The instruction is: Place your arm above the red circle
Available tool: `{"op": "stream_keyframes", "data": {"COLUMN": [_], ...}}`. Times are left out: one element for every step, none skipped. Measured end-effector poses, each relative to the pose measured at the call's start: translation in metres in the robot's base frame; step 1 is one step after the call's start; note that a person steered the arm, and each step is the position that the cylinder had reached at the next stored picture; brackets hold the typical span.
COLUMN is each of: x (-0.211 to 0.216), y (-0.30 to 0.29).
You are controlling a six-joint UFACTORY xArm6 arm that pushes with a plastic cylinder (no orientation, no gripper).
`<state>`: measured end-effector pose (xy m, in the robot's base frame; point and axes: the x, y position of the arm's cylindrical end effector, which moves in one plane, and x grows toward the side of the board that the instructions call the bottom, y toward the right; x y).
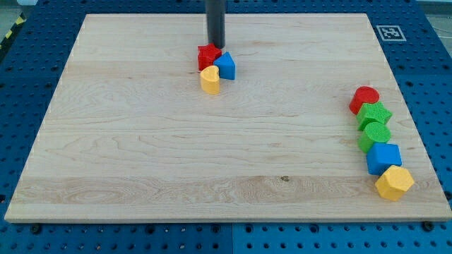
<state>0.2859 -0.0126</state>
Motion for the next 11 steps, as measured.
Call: {"op": "stream_keyframes", "data": {"x": [0.0, 0.0, 0.0, 0.0, 0.0, 0.0, 0.0, 0.0, 0.0, 0.0, 0.007], "y": [0.003, 0.035, 0.062, 0.068, 0.103, 0.135, 0.172, 0.182, 0.182, 0.209, 0.271]}}
